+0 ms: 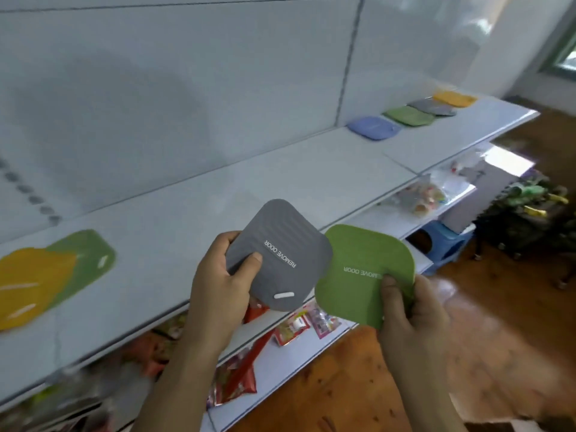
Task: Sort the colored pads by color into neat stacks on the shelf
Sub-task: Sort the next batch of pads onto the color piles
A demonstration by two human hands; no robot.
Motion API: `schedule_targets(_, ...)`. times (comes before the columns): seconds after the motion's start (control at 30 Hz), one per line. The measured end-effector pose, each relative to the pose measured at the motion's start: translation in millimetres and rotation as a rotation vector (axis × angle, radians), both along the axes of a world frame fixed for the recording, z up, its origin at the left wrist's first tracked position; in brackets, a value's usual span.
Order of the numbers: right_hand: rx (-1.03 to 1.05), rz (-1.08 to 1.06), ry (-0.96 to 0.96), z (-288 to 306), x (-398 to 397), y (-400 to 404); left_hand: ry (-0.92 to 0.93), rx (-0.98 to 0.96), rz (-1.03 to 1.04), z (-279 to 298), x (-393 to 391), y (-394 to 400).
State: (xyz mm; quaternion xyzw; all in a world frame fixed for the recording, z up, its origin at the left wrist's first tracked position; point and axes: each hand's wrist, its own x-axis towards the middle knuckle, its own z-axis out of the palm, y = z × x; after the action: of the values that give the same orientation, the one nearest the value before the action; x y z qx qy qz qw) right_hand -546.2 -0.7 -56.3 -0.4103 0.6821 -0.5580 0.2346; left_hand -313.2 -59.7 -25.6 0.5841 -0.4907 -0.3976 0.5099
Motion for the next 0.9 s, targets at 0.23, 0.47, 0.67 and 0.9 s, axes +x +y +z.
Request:
schedule_targets(0.23,-0.028,-0.104,-0.079,-4,-124,-8,0.082,0.064,-0.180,2,-139,-34)
schedule_targets(0.47,-0.014,-0.199,-0.058,-14,-211,-52,0.104,0.076,-0.263,-13,-243,-107)
schedule_targets(0.67,-0.037,-0.295,0.040,7,-295,-112,0.163,0.063,-0.355,-11,-333,-182)
schedule_targets(0.9,-0.025,-0.270,0.036,9,-362,-186,0.131,0.035,-0.329,-7,-408,-254)
